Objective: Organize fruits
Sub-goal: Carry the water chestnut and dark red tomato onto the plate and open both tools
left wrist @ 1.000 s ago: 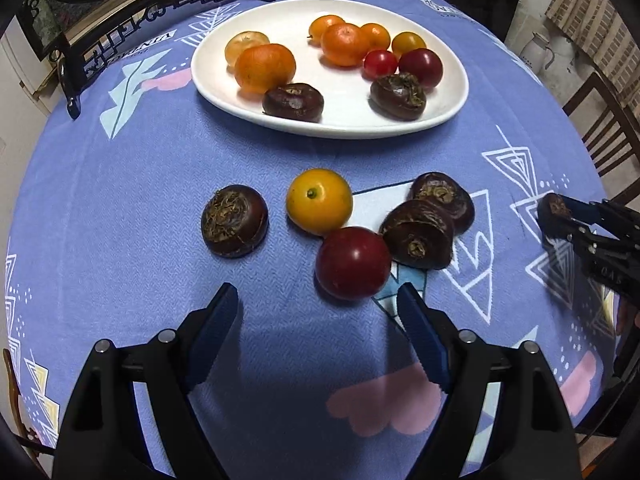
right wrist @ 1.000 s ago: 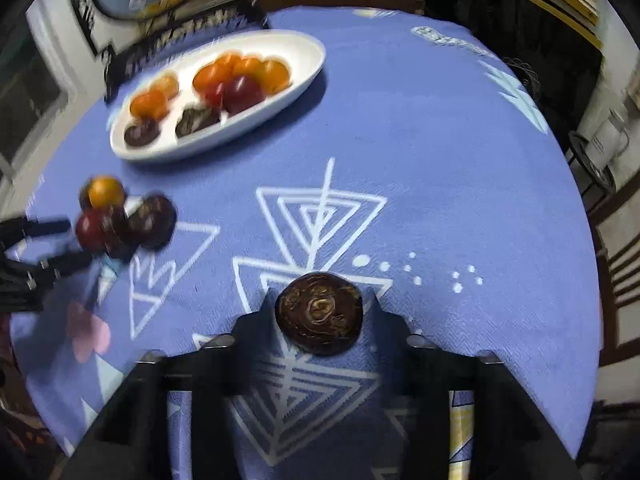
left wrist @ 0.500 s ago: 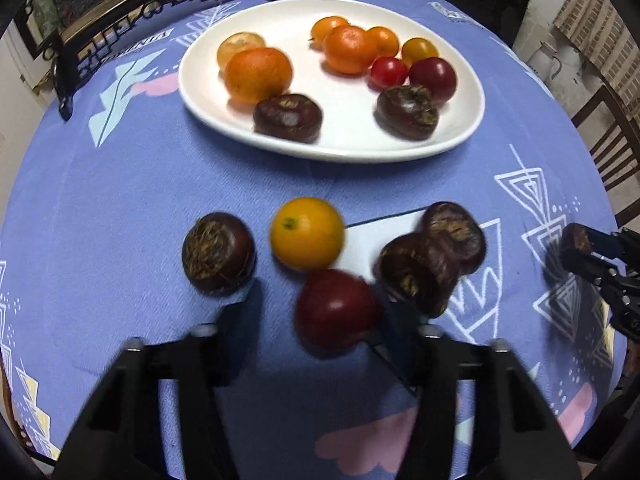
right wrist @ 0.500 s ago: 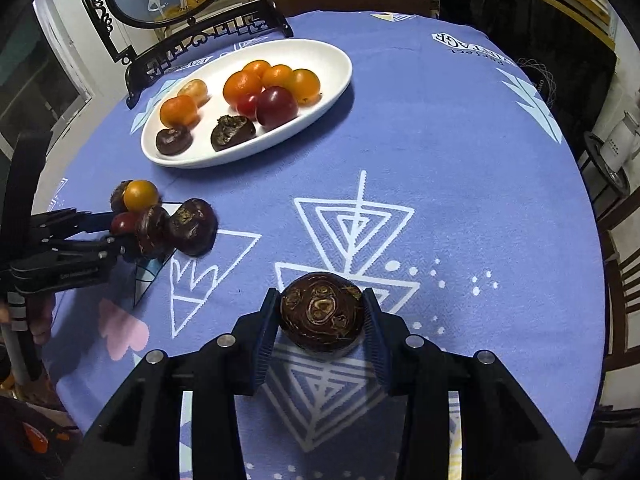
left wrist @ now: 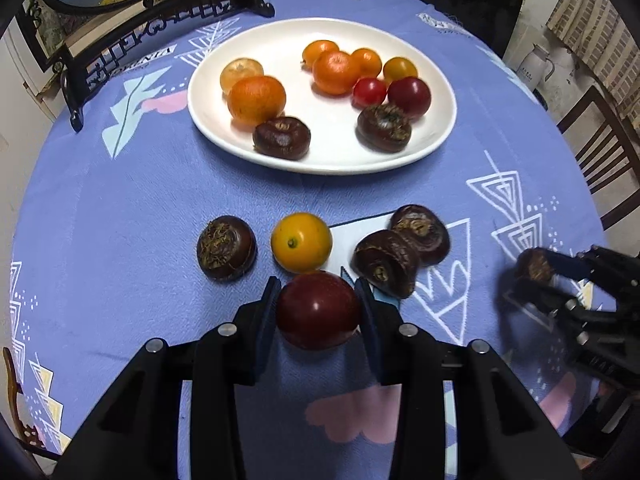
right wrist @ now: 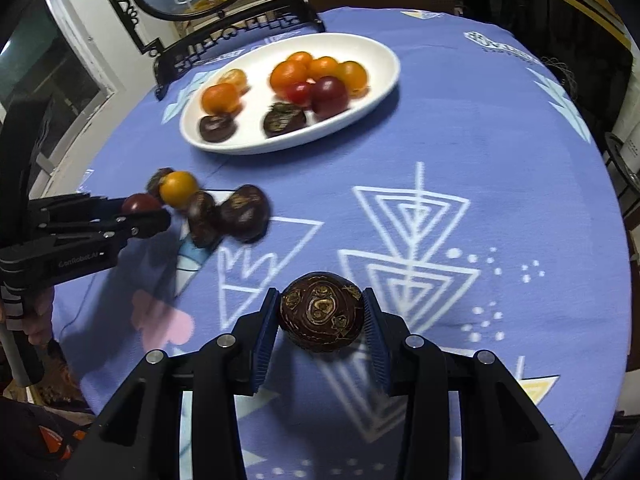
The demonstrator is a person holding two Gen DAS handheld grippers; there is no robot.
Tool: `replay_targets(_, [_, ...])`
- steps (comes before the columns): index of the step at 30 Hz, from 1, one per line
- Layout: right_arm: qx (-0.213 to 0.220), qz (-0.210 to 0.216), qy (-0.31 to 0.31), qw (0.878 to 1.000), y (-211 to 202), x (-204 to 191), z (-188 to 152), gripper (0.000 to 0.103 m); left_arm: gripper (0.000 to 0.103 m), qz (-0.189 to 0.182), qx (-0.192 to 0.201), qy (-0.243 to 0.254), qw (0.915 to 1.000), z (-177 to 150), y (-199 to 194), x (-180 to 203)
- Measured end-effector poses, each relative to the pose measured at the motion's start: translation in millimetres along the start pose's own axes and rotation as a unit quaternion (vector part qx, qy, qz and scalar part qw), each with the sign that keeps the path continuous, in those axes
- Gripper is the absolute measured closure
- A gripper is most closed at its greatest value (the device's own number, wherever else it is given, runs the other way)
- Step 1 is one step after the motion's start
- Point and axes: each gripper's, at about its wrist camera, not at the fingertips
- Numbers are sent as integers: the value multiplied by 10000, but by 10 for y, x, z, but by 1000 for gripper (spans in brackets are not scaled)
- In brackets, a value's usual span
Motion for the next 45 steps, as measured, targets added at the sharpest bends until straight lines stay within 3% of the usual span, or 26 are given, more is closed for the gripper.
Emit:
replay_targets(23, [31,362,-512,9980,13,-485,275,61,66,30,81,-10,10000,122,-99,-75])
replay_targets(36, [1234,247,-396,9913,-487,-353,1433,61,66,341,903,-119,9953,1203,-539,-252])
replay_targets(45, [1328,203,-215,9907,-349,-214,1933,61,66,418,683,-284,9964,1613,-252,-281])
Point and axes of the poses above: each gripper's, at about its wrist camera, not at the fingertips, and y roughly the way its jaws point, x to its right, z to its top, and after that the axes turned 6 degrees about -x, right-handed
